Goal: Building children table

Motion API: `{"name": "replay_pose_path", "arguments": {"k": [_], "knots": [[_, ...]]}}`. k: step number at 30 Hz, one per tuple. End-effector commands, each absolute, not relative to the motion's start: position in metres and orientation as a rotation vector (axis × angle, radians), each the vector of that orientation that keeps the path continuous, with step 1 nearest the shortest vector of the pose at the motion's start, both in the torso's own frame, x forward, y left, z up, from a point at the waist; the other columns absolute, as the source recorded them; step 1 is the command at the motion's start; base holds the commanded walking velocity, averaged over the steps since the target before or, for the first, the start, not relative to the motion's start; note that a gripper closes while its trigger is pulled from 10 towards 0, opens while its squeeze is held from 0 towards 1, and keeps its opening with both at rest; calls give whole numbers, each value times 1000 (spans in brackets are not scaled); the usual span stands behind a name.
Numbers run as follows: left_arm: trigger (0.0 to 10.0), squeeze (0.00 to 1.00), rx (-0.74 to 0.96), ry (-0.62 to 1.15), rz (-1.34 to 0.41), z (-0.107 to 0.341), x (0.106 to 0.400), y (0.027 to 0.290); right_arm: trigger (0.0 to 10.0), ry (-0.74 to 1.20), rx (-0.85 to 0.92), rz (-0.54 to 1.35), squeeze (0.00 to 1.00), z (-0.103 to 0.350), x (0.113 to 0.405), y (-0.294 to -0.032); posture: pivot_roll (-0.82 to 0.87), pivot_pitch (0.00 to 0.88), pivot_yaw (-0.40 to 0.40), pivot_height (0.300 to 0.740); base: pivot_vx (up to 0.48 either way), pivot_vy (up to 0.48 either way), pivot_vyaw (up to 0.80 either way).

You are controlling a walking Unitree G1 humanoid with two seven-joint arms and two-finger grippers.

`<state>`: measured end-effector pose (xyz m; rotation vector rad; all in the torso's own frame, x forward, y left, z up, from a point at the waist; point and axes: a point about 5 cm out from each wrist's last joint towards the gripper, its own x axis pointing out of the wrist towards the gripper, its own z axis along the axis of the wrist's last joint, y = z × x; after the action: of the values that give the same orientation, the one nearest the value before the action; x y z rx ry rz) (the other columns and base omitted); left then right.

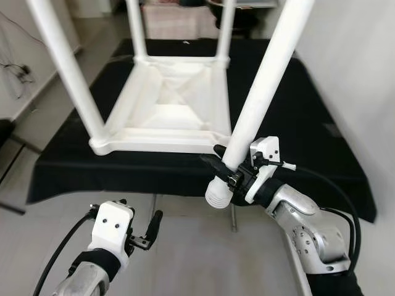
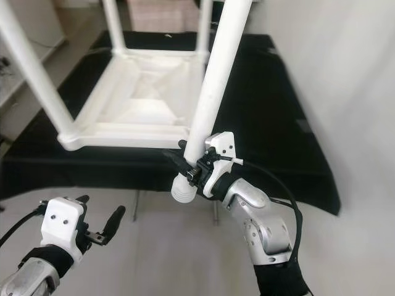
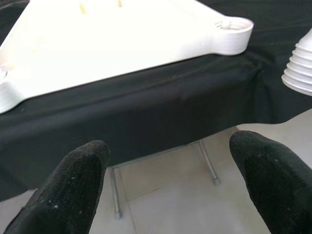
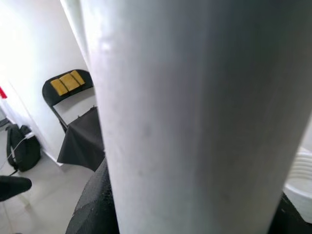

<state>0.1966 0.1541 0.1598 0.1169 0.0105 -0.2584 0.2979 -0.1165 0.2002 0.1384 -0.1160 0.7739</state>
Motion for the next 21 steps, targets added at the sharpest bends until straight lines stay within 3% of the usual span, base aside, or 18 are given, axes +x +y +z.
{"name": "replay_pose_path", "arguments": {"k": [1, 3, 21], "knots": [[10000, 0, 97, 14, -252, 158, 194, 154, 10000, -130, 132, 796, 0, 204, 295, -111, 15, 133, -66, 740, 349, 0, 0], [10000, 0, 101, 9, -252, 158, 195, 154, 10000, -135, 149, 798, 0, 206, 296, -109, 16, 130, -67, 740, 364, 0, -700], [10000, 0, 90, -13, -306, 161, 197, 146, 10000, -160, 157, 774, 0, 213, 301, -108, 14, 121, -64, 740, 354, 0, 0]]}}
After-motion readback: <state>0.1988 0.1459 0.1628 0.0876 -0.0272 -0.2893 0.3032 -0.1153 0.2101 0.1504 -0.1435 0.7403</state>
